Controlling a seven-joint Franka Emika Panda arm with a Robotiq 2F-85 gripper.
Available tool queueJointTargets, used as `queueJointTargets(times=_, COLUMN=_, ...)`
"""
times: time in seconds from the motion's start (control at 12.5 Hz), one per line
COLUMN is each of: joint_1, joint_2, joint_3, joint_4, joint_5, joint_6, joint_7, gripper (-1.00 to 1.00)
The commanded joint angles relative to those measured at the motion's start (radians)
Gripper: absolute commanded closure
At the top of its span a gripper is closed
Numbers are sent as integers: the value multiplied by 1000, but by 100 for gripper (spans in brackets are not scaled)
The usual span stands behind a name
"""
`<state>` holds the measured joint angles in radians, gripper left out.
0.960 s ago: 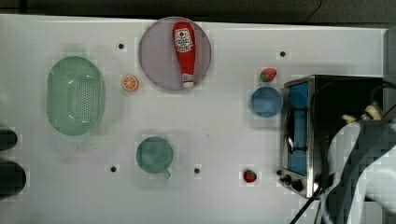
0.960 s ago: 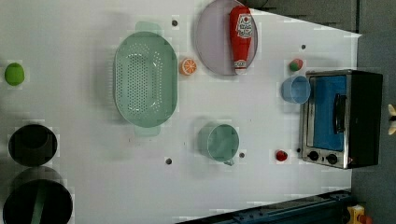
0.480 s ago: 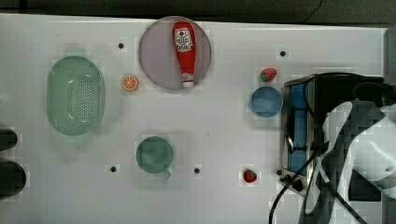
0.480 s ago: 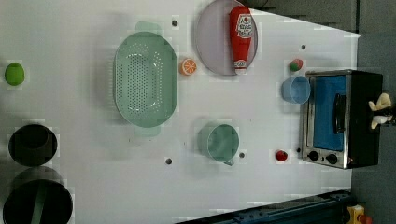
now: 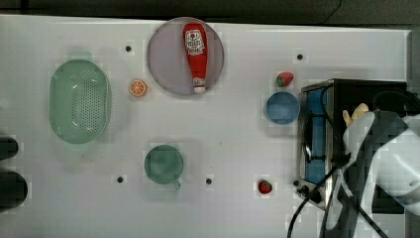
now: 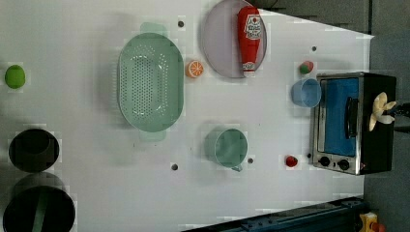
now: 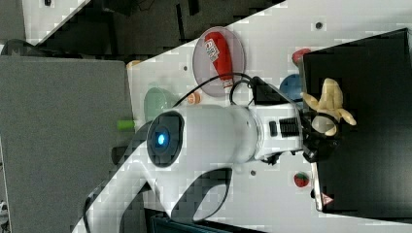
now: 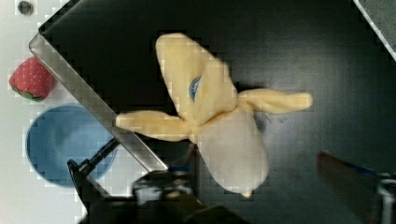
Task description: Pick banana from table and place on oven.
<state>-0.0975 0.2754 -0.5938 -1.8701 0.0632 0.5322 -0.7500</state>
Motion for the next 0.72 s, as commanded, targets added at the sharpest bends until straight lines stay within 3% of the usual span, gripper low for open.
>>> queueJointTargets(times=0.08, joint_1=10, joint_2=-89, joint_3=10, joint_4=53, joint_5=-16, joint_6=-70, joint_7=-53, gripper=-100)
queueJointTargets(times=0.4, joint_1=46, joint_2=-266, joint_3=53, joint_4=112, joint_5=-66, joint_6=-297, joint_7=-26, gripper=-100)
queueJointTargets(times=0.72, joint_1=80, joint_2=-434, joint_3=238, joint_4=91, joint_5=-150, joint_6=-422, joint_7=226, gripper=-100)
